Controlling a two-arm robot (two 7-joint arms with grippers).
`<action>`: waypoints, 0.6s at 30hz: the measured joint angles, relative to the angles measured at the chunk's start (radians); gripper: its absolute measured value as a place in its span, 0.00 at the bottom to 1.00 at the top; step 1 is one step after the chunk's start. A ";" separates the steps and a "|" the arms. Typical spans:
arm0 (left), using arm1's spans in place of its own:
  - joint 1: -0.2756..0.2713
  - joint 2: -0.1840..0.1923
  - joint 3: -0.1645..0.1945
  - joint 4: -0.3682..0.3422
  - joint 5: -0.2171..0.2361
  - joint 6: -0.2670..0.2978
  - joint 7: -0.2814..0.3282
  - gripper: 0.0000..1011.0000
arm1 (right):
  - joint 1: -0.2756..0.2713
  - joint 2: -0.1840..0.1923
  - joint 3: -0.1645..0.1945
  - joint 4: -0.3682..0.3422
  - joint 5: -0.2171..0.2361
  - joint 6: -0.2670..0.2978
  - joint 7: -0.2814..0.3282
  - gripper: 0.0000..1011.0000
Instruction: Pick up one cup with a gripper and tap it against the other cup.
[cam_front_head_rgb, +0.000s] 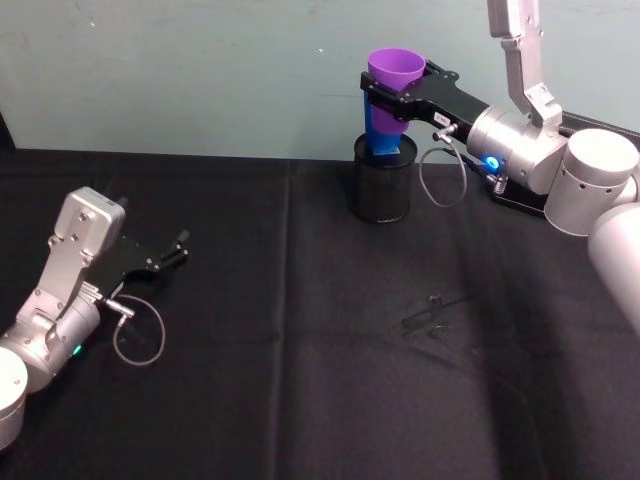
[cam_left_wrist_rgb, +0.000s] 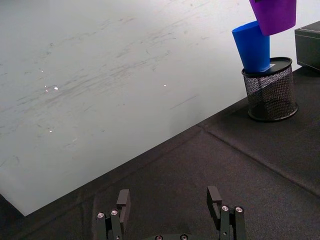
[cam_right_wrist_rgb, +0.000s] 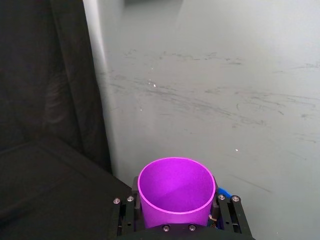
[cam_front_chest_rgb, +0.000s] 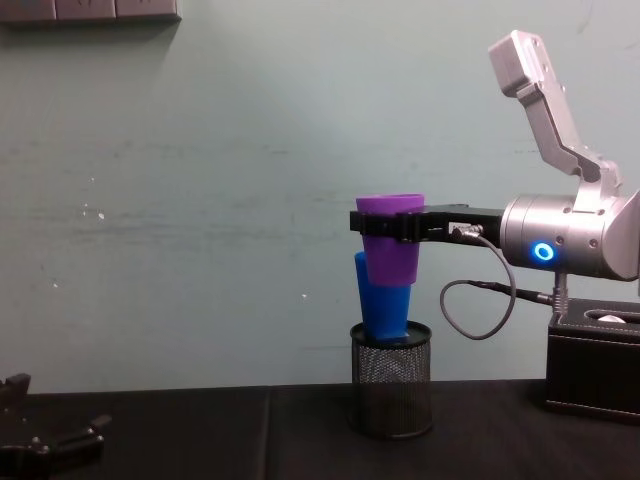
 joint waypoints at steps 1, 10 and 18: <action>0.000 0.000 0.000 0.000 0.000 0.000 0.000 0.99 | 0.000 0.000 0.000 0.000 0.000 0.000 0.000 0.73; 0.000 0.000 0.000 0.000 0.000 0.000 0.000 0.99 | 0.000 0.000 -0.001 0.000 0.000 0.000 0.000 0.73; 0.000 0.000 0.000 0.000 0.000 0.000 0.000 0.99 | -0.020 0.010 -0.005 -0.038 0.000 0.012 0.005 0.73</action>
